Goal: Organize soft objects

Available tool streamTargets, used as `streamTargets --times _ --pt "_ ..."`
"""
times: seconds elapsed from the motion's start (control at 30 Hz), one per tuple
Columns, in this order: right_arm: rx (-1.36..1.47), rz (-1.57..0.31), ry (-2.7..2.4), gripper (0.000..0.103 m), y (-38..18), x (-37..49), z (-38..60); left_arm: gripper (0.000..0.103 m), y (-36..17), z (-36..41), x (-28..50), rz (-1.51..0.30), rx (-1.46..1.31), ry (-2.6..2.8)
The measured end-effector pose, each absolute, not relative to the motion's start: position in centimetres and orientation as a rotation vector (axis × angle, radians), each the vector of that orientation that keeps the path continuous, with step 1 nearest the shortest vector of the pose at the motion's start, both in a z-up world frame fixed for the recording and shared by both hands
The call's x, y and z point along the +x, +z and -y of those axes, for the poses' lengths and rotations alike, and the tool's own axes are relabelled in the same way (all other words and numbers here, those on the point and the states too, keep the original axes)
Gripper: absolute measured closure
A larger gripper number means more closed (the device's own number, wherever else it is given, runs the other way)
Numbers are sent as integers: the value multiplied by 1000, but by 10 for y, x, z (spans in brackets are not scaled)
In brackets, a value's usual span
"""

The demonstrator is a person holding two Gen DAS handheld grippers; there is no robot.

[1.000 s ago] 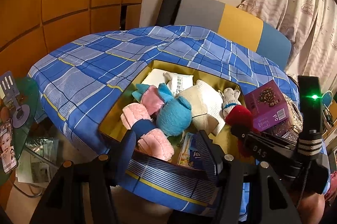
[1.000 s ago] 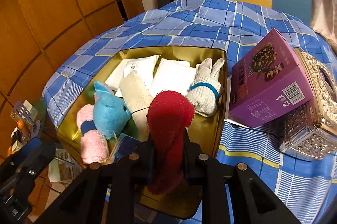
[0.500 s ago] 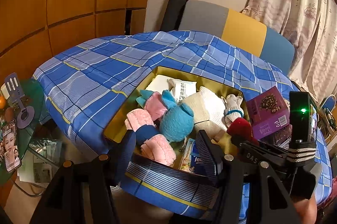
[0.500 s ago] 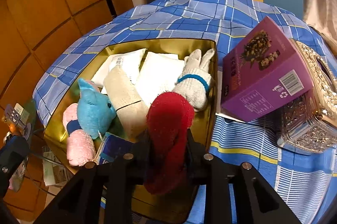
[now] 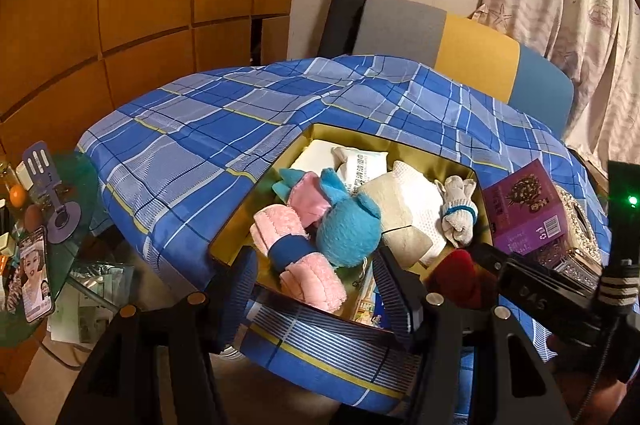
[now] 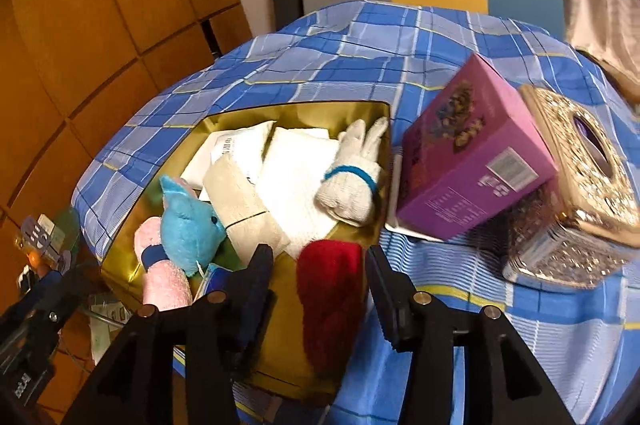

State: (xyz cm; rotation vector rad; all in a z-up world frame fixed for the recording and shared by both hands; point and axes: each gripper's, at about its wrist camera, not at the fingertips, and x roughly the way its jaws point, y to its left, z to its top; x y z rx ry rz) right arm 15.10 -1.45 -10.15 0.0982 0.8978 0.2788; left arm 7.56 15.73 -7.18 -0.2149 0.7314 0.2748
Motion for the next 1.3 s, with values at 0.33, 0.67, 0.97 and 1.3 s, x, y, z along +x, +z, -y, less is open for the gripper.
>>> streamTargets --times 0.33,0.67,0.97,1.3 --pt "74 -930 249 40 -97 126 28 43 -69 -151 75 -757 -223 268" --pt "9 -770 207 6 -41 80 25 43 -52 -137 64 -780 -142 278" --pt "-9 -746 145 1 -19 57 23 43 -35 -133 45 -791 -166 252" --pt "3 -759 57 0 -17 48 27 43 -25 -130 34 -786 -138 244"
